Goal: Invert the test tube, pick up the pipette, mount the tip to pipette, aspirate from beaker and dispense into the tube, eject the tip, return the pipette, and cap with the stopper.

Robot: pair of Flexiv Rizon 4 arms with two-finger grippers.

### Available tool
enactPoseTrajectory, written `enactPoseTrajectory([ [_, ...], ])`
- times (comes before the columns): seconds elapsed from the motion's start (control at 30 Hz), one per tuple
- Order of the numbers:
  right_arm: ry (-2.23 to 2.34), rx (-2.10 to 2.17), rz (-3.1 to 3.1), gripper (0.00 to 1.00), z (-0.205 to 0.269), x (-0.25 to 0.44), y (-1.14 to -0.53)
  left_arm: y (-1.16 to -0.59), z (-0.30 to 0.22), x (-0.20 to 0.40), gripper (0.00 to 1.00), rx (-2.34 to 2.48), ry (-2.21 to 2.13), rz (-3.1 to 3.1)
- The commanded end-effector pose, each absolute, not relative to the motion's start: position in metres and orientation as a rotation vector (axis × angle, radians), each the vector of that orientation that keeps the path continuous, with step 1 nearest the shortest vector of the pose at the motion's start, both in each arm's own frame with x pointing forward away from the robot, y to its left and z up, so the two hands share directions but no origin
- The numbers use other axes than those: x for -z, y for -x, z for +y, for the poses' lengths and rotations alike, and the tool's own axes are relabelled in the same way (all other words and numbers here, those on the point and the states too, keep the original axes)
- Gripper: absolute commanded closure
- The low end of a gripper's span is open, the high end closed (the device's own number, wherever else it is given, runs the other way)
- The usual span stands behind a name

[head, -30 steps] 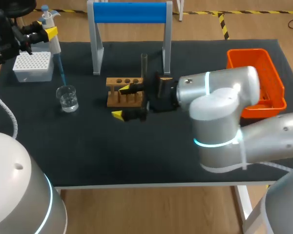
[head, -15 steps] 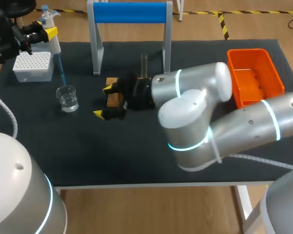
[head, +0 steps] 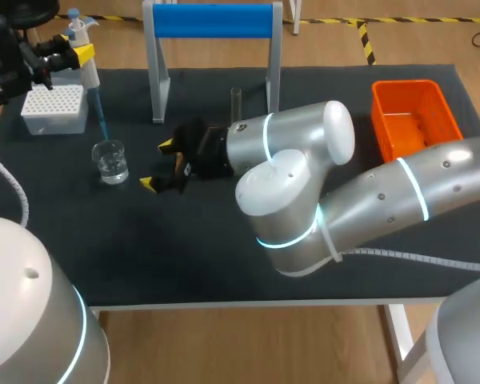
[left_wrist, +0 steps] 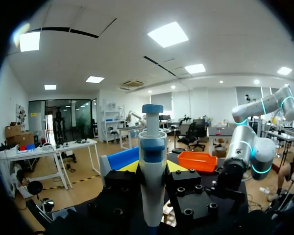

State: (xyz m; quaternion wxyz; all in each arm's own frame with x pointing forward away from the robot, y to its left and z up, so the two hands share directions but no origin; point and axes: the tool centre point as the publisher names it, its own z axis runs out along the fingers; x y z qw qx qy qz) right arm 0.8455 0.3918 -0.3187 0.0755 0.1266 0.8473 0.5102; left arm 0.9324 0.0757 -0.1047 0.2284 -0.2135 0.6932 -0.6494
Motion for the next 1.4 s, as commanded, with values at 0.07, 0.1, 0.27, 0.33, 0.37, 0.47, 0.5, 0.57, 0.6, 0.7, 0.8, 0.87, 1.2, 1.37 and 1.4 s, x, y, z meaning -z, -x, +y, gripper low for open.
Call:
enactPoseTrajectory([
  [0.07,-0.382,-1.536,2.513,0.00,0.396,0.324,-0.844,-0.933,0.075,0.105,1.00,1.788,0.588,1.904],
  [0.1,-0.381,-1.535,2.509,0.00,0.396,0.323,-0.843,-0.933,0.075,0.105,1.00,1.788,0.588,1.904],
  [0.27,-0.381,-1.535,2.509,0.00,0.396,0.323,-0.843,-0.933,0.075,0.105,1.00,1.788,0.588,1.904],
  [0.33,-0.381,-1.535,2.509,0.00,0.396,0.323,-0.843,-0.933,0.075,0.105,1.00,1.788,0.588,1.904],
  [0.37,-0.381,-1.535,2.509,0.00,0.396,0.323,-0.843,-0.933,0.075,0.105,1.00,1.788,0.588,1.904],
  [0.47,-0.381,-1.535,2.509,0.00,0.396,0.323,-0.843,-0.933,0.075,0.105,1.00,1.788,0.588,1.904],
  [0.5,-0.381,-1.535,2.509,0.00,0.396,0.323,-0.843,-0.933,0.075,0.105,1.00,1.788,0.588,1.904],
  [0.57,-0.381,-1.535,2.509,0.00,0.396,0.323,-0.843,-0.933,0.075,0.105,1.00,1.788,0.588,1.904],
  [0.6,-0.381,-1.535,2.509,0.00,0.396,0.323,-0.843,-0.933,0.075,0.105,1.00,1.788,0.588,1.904],
  [0.7,-0.381,-1.535,2.509,0.00,0.396,0.323,-0.843,-0.933,0.075,0.105,1.00,1.788,0.588,1.904],
  [0.8,-0.381,-1.535,2.509,0.00,0.396,0.323,-0.843,-0.933,0.075,0.105,1.00,1.788,0.588,1.904],
  [0.87,-0.381,-1.535,2.509,0.00,0.396,0.323,-0.843,-0.933,0.075,0.105,1.00,1.788,0.588,1.904],
  [1.2,-0.381,-1.535,2.509,0.00,0.396,0.323,-0.843,-0.936,0.075,0.119,1.00,1.778,0.588,1.904],
  [1.37,-0.381,-1.535,2.509,0.00,0.396,0.323,-0.843,-0.938,0.079,0.127,1.00,1.773,0.588,1.900],
  [1.4,-0.381,-1.535,2.509,0.00,0.396,0.323,-0.843,-0.938,0.080,0.129,1.00,1.774,0.589,1.900],
])
